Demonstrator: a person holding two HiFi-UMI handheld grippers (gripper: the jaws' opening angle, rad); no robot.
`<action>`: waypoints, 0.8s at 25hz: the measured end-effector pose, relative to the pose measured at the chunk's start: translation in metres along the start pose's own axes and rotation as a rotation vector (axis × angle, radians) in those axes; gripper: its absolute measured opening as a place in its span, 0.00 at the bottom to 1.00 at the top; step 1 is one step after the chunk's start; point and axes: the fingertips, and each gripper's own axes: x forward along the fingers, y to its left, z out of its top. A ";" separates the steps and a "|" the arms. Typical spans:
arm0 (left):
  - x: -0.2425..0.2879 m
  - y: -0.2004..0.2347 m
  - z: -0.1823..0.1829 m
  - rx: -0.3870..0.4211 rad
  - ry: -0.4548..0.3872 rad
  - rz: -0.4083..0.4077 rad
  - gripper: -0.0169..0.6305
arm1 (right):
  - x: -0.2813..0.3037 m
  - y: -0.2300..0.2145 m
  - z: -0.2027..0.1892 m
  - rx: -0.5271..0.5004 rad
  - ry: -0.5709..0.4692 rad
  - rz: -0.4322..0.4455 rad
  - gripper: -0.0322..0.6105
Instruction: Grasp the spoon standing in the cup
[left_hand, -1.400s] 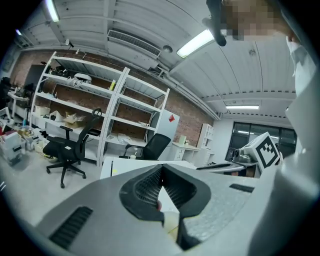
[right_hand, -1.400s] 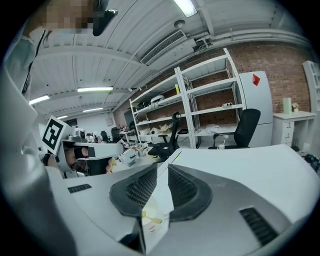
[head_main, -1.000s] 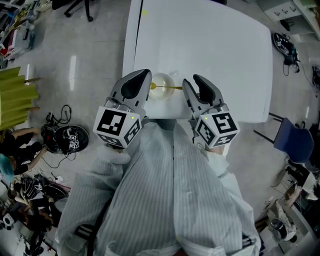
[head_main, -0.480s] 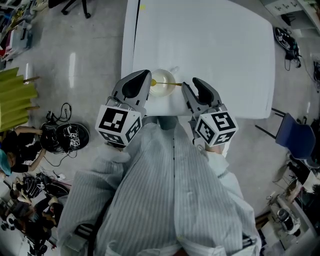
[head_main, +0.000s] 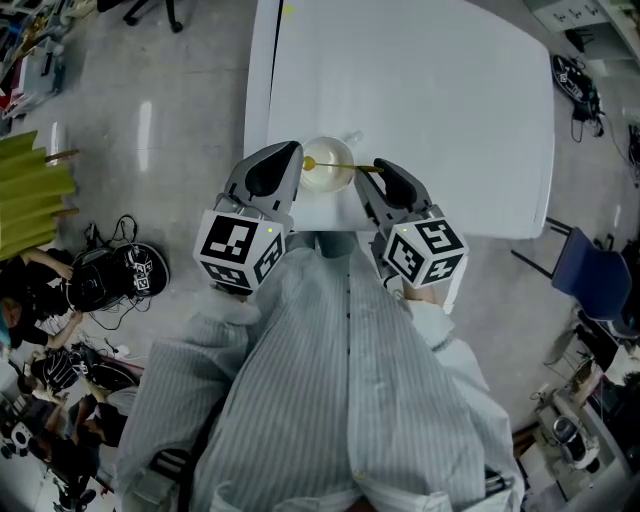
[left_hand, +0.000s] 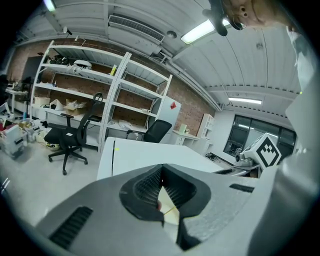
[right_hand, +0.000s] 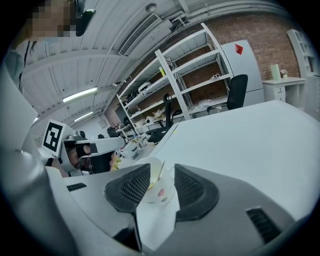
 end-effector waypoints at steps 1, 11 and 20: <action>0.000 0.001 -0.001 -0.001 0.001 0.003 0.04 | 0.002 0.000 -0.002 0.004 0.002 0.000 0.25; -0.001 0.007 -0.013 -0.015 0.019 0.024 0.04 | 0.008 -0.001 -0.013 0.030 0.009 -0.006 0.25; -0.002 0.010 -0.015 -0.016 0.023 0.033 0.04 | 0.010 -0.001 -0.010 -0.002 0.002 -0.019 0.16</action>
